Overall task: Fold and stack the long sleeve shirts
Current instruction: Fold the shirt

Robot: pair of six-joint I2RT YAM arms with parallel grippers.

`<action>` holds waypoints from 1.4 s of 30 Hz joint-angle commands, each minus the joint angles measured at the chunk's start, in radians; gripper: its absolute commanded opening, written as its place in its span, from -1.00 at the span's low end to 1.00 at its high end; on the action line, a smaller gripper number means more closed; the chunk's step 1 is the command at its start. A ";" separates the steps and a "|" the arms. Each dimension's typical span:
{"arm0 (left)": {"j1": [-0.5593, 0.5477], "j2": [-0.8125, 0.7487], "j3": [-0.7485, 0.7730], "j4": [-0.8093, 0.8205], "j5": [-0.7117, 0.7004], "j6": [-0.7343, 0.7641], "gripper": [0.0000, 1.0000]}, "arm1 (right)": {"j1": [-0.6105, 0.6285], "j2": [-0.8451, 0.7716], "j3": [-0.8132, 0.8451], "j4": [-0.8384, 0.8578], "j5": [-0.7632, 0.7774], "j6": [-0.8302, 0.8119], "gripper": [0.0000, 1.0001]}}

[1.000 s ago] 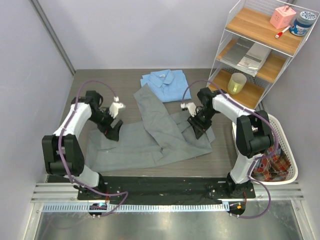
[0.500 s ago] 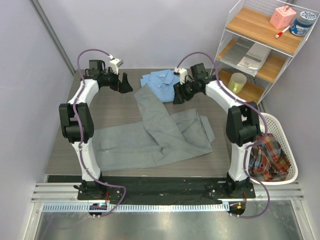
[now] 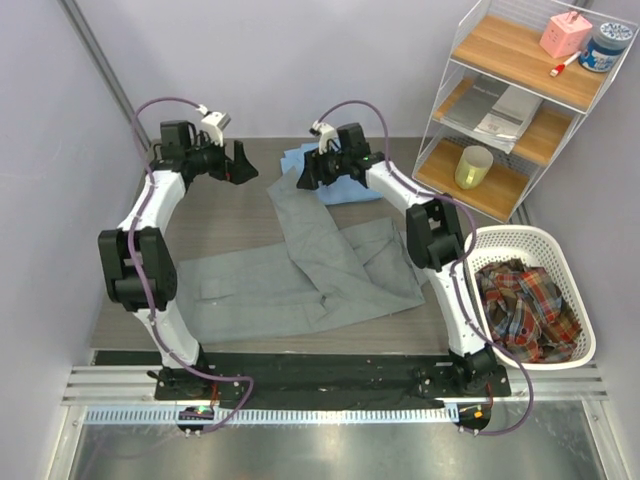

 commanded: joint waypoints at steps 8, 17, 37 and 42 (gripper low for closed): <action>0.022 -0.215 -0.130 -0.083 -0.069 0.148 0.99 | 0.050 0.067 0.101 0.131 0.006 0.004 0.08; 0.047 -0.171 -0.010 -0.297 0.106 0.380 0.99 | 0.110 -0.159 -0.119 0.118 -0.167 -0.237 -0.98; 0.018 -0.297 0.028 -0.925 0.391 1.236 1.00 | 0.216 -0.566 -0.439 -0.170 -0.243 -0.720 -0.98; -0.018 -0.291 0.048 -1.100 0.386 1.406 1.00 | 0.267 -0.631 -0.499 -0.221 -0.195 -0.874 -0.98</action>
